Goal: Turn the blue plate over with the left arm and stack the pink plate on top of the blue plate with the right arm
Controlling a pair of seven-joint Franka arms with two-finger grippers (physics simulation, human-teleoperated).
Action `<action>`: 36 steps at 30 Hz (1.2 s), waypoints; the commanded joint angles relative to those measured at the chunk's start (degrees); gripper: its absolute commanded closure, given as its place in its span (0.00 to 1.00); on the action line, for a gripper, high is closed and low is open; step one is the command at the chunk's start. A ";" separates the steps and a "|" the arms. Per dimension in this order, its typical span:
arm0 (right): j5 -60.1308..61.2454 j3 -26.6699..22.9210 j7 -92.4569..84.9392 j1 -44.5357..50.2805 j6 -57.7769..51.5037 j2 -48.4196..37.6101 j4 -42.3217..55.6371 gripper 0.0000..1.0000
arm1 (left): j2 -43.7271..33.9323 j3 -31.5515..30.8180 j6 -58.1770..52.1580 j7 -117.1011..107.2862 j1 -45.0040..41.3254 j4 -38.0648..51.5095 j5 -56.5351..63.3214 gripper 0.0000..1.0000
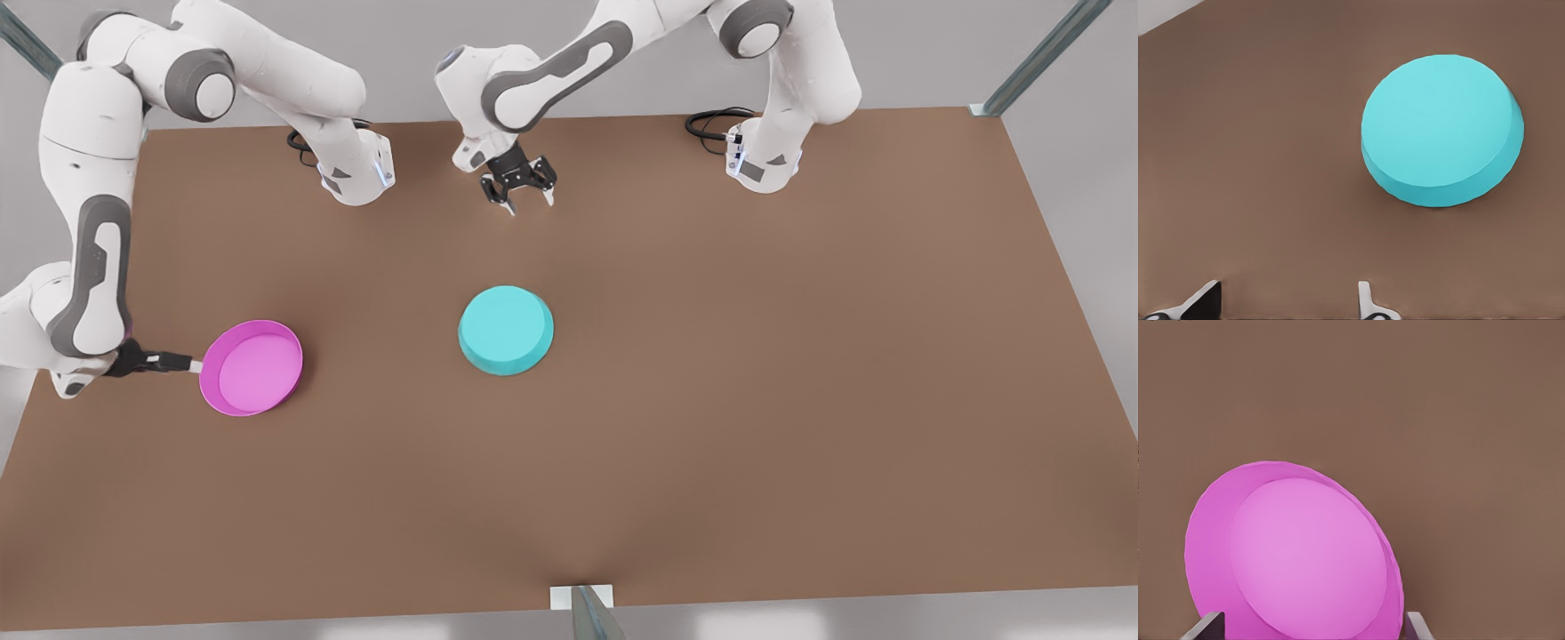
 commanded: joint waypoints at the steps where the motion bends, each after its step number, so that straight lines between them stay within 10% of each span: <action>1: 0.80 0.00 0.90 -0.06 0.03 0.01 -0.26 0.00 | -1.50 0.08 -0.31 2.98 1.71 -0.99 -14.20 0.00; 7: 0.89 -0.09 6.53 -2.96 0.64 3.78 1.94 0.00 | -15.48 1.40 1.53 55.37 45.13 -8.12 -25.37 0.00; 12: 0.63 0.09 5.83 -4.02 2.14 5.63 1.41 0.00 | -25.34 9.75 -9.35 77.09 56.39 -1.90 -25.72 0.00; 15: 0.72 0.17 -7.44 -3.23 2.84 7.22 1.59 0.00 | -13.99 9.13 -15.78 78.06 57.89 14.56 -26.25 0.00; 18: 0.81 0.35 -7.27 -3.23 3.01 8.36 1.59 0.00 | -11.09 9.31 -12.62 77.36 56.30 15.26 -26.42 0.00; 24: 0.72 0.96 -7.27 -2.96 2.57 8.71 1.59 0.33 | -11.44 9.40 -9.89 77.88 56.39 14.56 -26.34 0.00; 36: 0.98 2.11 -8.15 -4.11 2.14 10.29 1.76 0.45 | -10.47 9.92 -4.62 77.36 56.66 14.56 -24.58 0.00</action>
